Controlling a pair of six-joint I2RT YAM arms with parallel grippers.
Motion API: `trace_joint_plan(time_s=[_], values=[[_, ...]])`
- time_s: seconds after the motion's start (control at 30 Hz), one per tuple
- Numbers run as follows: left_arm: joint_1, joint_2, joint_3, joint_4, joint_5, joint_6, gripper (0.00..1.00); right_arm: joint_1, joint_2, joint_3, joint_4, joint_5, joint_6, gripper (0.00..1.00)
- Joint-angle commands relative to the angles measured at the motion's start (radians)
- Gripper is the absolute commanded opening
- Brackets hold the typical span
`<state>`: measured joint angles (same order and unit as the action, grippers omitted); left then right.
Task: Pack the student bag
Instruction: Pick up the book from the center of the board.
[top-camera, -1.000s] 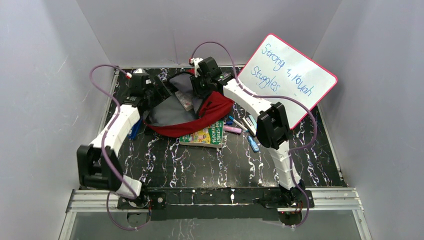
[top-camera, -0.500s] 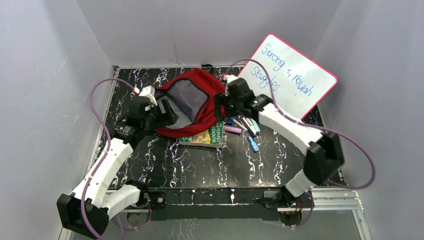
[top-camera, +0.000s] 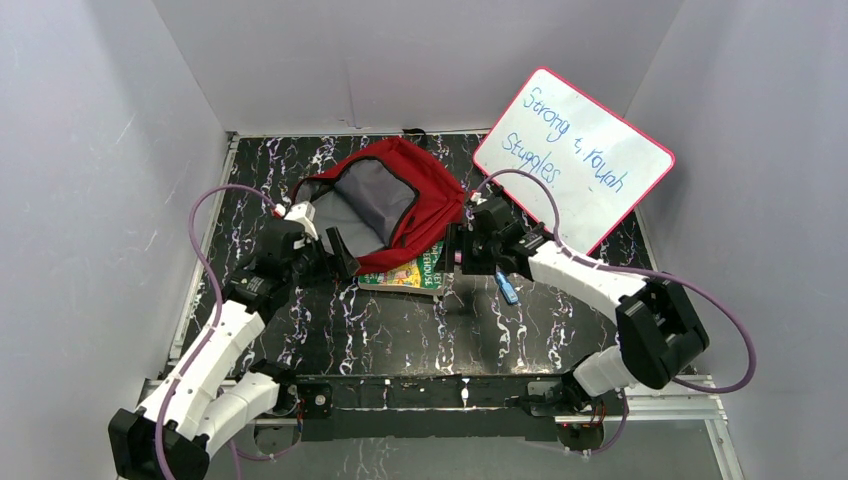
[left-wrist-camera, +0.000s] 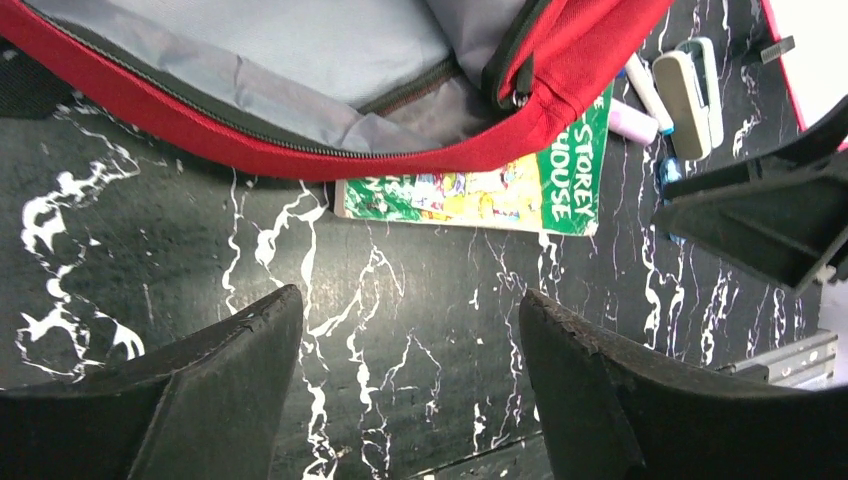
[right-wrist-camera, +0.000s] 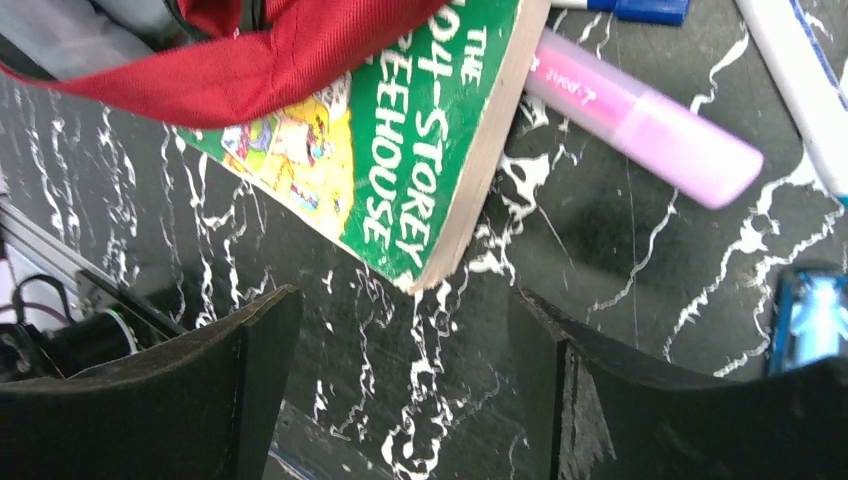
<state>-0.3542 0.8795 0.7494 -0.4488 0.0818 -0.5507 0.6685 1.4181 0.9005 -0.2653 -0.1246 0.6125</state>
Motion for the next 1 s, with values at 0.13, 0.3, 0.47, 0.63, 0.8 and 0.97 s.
trace_joint_plan(time_s=[0.13,0.3,0.47,0.63,0.8,0.97], values=[[-0.041,0.004,-0.042,0.006,-0.001,-0.059,0.75,-0.065,0.103,-0.045,0.225,-0.126,0.091,0.78],[-0.051,0.032,-0.066,0.044,0.005,-0.107,0.74,-0.093,0.147,-0.079,0.3,-0.147,0.098,0.72],[-0.067,0.071,-0.097,0.086,0.005,-0.116,0.73,-0.108,0.194,-0.099,0.368,-0.198,0.096,0.66],[-0.075,0.129,-0.13,0.142,-0.009,-0.12,0.71,-0.117,0.224,-0.107,0.396,-0.202,0.098,0.62],[-0.078,0.184,-0.131,0.168,-0.067,-0.101,0.7,-0.129,0.251,-0.119,0.432,-0.209,0.111,0.6],[-0.078,0.241,-0.137,0.205,-0.114,-0.101,0.7,-0.135,0.283,-0.124,0.463,-0.22,0.121,0.6]])
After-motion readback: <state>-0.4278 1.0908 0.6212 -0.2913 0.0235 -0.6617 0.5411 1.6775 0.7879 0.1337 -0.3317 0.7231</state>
